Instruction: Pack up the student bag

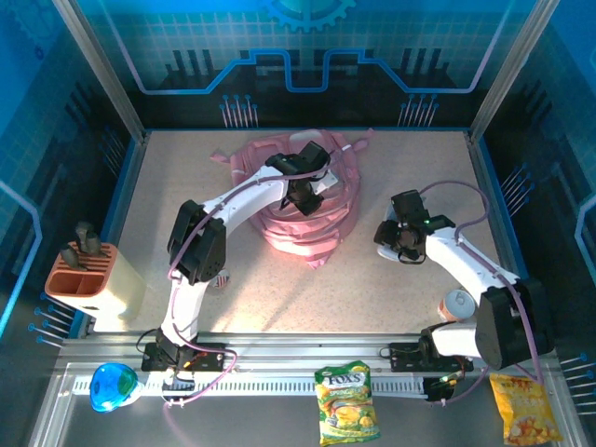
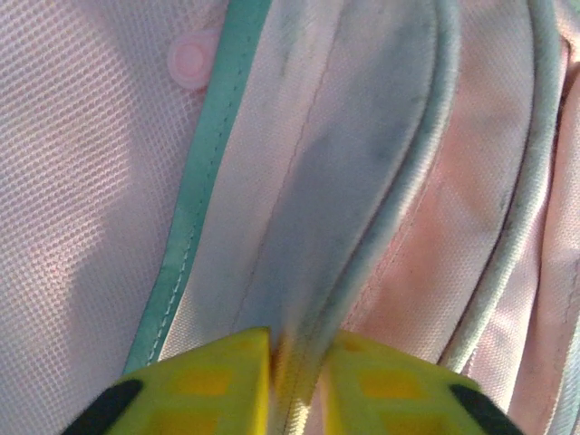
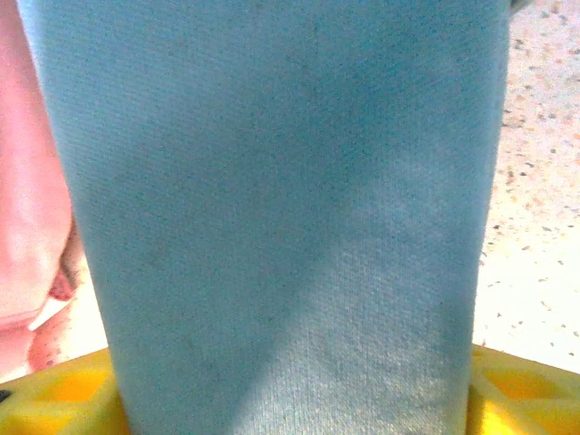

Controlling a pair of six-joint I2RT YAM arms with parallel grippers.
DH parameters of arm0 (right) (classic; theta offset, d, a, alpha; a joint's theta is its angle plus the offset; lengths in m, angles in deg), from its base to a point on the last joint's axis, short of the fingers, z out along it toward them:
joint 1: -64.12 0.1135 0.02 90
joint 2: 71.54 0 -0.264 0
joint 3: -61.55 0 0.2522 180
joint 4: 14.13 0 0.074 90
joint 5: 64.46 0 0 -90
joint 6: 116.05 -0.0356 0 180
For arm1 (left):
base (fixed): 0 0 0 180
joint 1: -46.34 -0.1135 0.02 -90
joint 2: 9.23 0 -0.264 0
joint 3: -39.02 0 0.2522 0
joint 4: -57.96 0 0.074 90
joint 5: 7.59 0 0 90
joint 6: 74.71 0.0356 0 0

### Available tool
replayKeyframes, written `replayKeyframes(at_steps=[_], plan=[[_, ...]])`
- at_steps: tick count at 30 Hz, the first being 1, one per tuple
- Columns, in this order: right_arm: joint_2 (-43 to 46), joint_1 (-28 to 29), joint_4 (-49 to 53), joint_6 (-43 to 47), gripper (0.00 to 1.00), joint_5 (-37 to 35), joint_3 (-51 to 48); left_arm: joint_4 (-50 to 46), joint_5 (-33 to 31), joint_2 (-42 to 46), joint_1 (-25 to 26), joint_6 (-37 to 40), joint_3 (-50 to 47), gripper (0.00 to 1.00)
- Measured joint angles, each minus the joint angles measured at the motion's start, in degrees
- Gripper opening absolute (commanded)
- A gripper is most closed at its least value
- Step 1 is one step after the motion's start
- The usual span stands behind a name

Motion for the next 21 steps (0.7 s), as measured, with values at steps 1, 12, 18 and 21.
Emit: replayKeyframes(at_steps=[1,12,18,21], plan=[[0.33,0.00,-0.28,0.33,0.67,0.74,0.00,0.33,-0.07,0.37,0.00,-0.20,-0.24,0.12],[1.11,5.57,-4.96,5.44,0.68,10.80,3.67,7.82,-5.31,10.47,-0.68,-3.67,-4.74,0.00],[-3.72,9.49,-8.11,4.04,0.68,15.56,10.10,13.57,-6.08,14.47,-0.87,-6.54,-9.33,0.00],[-7.98,9.90,-9.38,1.62,0.67,18.16,12.04,16.50,-5.75,16.22,-1.25,-8.35,-11.21,0.00]])
